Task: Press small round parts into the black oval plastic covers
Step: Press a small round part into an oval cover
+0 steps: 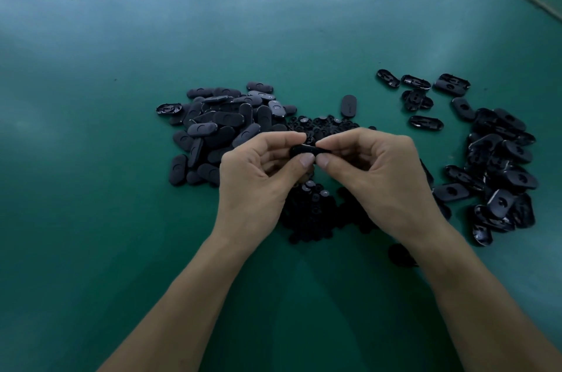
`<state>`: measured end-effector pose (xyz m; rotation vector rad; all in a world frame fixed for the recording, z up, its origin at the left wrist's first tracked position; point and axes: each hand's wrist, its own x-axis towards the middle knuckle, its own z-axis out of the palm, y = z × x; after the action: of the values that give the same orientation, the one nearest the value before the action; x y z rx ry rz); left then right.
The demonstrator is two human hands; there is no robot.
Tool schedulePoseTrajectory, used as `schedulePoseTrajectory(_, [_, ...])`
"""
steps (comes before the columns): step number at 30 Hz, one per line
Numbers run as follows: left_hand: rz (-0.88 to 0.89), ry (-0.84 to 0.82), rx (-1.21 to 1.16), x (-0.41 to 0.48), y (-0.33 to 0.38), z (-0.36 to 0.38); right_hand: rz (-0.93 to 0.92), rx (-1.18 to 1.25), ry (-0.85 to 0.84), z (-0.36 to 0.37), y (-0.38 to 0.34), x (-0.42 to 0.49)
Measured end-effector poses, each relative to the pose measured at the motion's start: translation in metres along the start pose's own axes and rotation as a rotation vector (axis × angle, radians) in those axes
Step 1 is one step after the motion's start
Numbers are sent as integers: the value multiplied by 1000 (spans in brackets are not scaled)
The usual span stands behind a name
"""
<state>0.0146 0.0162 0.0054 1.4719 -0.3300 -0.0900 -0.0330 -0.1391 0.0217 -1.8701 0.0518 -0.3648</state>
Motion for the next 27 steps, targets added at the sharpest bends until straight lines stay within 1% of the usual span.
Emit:
schedulePoseTrajectory(11, [-7, -6, 17, 0, 1, -1, 23, -97, 32, 5, -6, -2])
schedulePoseTrajectory(16, [10, 0, 39, 0, 1, -1, 57, -84, 62, 9, -8, -3])
schedulePoseTrajectory(27, [21, 19, 69, 0, -1, -3, 90, -44, 43, 5, -6, -3])
